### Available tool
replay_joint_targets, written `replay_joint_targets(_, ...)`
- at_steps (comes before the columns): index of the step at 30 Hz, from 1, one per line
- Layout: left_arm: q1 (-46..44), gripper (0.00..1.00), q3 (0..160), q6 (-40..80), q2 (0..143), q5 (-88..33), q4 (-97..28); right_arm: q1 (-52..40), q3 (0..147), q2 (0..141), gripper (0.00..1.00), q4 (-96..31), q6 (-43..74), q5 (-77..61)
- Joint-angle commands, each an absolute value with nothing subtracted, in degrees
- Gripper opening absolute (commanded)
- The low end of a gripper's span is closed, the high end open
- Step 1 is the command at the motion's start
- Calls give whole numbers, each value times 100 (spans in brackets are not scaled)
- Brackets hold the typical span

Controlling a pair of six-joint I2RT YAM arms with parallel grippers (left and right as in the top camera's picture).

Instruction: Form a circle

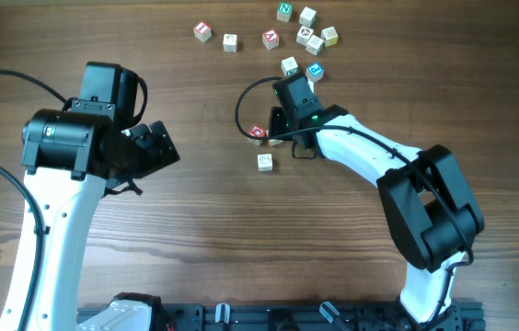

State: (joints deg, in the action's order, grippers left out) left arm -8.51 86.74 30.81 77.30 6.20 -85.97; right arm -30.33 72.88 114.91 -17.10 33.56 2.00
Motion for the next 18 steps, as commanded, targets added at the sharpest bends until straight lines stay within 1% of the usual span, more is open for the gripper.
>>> replay_joint_targets(1,-851,100,8689,3177,7693,716,-8600,-3028,7262,11611,5,-1745,3594,423)
replay_joint_targets(18,-851,100,8689,3177,7693,716,-8600,-3030,7262,11611,4,-2156,3774,139)
